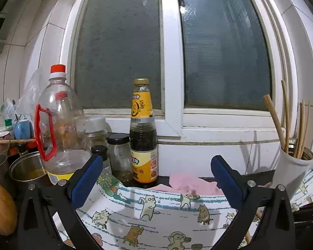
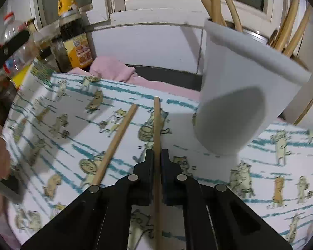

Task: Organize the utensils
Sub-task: 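Grasp a wooden chopstick with the right gripper while the left gripper grasps another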

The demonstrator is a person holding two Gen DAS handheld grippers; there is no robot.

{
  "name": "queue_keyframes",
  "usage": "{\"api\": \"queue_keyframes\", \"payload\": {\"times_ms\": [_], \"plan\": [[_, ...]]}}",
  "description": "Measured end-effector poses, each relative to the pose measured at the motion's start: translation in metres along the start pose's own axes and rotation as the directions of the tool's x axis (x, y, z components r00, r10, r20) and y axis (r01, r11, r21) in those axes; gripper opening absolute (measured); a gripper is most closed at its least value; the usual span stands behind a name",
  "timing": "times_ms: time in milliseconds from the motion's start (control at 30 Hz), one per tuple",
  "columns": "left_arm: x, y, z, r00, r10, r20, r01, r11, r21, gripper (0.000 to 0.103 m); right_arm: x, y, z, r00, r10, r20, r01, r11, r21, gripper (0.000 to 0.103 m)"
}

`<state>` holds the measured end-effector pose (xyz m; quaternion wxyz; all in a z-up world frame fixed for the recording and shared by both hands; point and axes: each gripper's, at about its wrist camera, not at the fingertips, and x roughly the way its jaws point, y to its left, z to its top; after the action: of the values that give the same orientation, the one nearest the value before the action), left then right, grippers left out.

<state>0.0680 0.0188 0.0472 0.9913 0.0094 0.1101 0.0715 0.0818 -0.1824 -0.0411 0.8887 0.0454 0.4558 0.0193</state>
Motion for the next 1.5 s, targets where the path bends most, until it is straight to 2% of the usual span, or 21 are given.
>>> {"api": "queue_keyframes", "payload": {"times_ms": [100,167,200,233,300,333,367,433,467,500,533,633,667,700,867,933,1000,1067,1233,1367,1500], "plan": [[0.003,-0.004,0.000,0.999,-0.033,-0.023,0.033,0.999,0.014,0.103,-0.002,-0.015,0.002,0.997,0.076,-0.002,-0.075,0.994,0.084,0.008],[0.015,-0.002,-0.002,0.987,-0.119,-0.109,0.118,0.993,-0.014,0.103,-0.002,-0.020,0.004,0.997,0.081,0.005,-0.081,0.990,0.118,0.008],[0.025,-0.002,-0.004,0.965,-0.187,-0.184,0.184,0.982,-0.034,0.103,-0.003,-0.022,0.004,0.997,0.080,0.011,-0.080,0.988,0.131,0.008],[0.039,-0.005,-0.009,0.917,-0.279,-0.285,0.273,0.960,-0.063,0.103,-0.004,-0.023,0.004,0.996,0.082,0.019,-0.084,0.987,0.136,0.008],[0.055,-0.014,-0.020,0.829,-0.385,-0.405,0.372,0.921,-0.114,0.102,-0.009,-0.021,0.005,0.995,0.093,0.041,-0.098,0.987,0.131,0.008],[0.058,-0.021,-0.024,0.811,-0.392,-0.433,0.393,0.915,-0.093,0.100,-0.011,-0.019,0.005,0.994,0.094,0.052,-0.100,0.988,0.120,0.008],[0.056,-0.032,-0.027,0.815,-0.368,-0.448,0.399,0.916,-0.026,0.096,-0.012,-0.017,0.006,0.995,0.087,0.054,-0.093,0.989,0.111,0.008],[0.050,-0.050,-0.030,0.846,-0.300,-0.441,0.386,0.915,0.119,0.091,-0.010,-0.017,0.005,0.997,0.066,0.031,-0.069,0.992,0.107,0.008],[0.049,-0.055,-0.031,0.849,-0.286,-0.445,0.386,0.910,0.152,0.090,-0.008,-0.019,0.005,0.999,0.038,0.005,-0.038,0.993,0.113,0.008],[0.050,-0.062,-0.031,0.840,-0.274,-0.468,0.389,0.906,0.167,0.089,-0.007,-0.022,0.005,1.000,0.017,-0.007,-0.016,0.993,0.120,0.008],[0.054,-0.067,-0.033,0.825,-0.263,-0.500,0.392,0.904,0.171,0.086,-0.007,-0.026,0.005,1.000,0.002,-0.015,0.000,0.992,0.127,0.008],[0.066,-0.085,-0.037,0.751,-0.263,-0.606,0.427,0.893,0.141,0.074,-0.010,-0.031,0.004,0.999,-0.031,-0.012,0.032,0.991,0.127,0.008],[0.070,-0.091,-0.040,0.724,-0.257,-0.640,0.437,0.889,0.137,0.066,-0.011,-0.031,0.004,0.998,-0.055,-0.008,0.055,0.991,0.124,0.008],[0.072,-0.097,-0.043,0.707,-0.248,-0.662,0.443,0.885,0.142,0.061,-0.011,-0.032,0.003,0.998,-0.067,-0.011,0.068,0.990,0.125,0.008],[0.078,-0.117,-0.055,0.663,-0.236,-0.710,0.462,0.875,0.141,0.044,-0.011,-0.036,0.003,0.998,-0.053,-0.017,0.055,0.989,0.138,0.008],[0.078,-0.117,-0.057,0.689,-0.228,-0.688,0.436,0.889,0.142,0.027,-0.008,-0.035,0.004,0.998,-0.056,-0.015,0.057,0.989,0.137,0.008],[0.075,-0.118,-0.059,0.708,-0.229,-0.668,0.436,0.886,0.159,0.023,-0.006,-0.035,0.004,0.998,-0.058,-0.018,0.060,0.988,0.143,0.008],[0.075,-0.114,-0.058,0.698,-0.247,-0.672,0.449,0.882,0.143,0.015,-0.005,-0.032,0.004,0.997,-0.070,-0.016,0.072,0.989,0.129,0.008],[0.083,-0.087,-0.055,0.659,-0.276,-0.700,0.416,0.909,0.033,0.011,-0.002,-0.024,0.007,0.996,-0.090,-0.015,0.091,0.992,0.084,0.008],[0.088,-0.067,-0.054,0.671,-0.237,-0.702,0.352,0.936,0.021,0.010,0.004,-0.014,0.011,0.987,-0.158,-0.011,0.158,0.987,0.025,0.008],[0.091,-0.061,-0.054,0.665,-0.223,-0.713,0.333,0.943,0.016,0.012,0.004,-0.004,0.009,0.982,-0.189,-0.003,0.189,0.981,-0.044,0.008]]}}
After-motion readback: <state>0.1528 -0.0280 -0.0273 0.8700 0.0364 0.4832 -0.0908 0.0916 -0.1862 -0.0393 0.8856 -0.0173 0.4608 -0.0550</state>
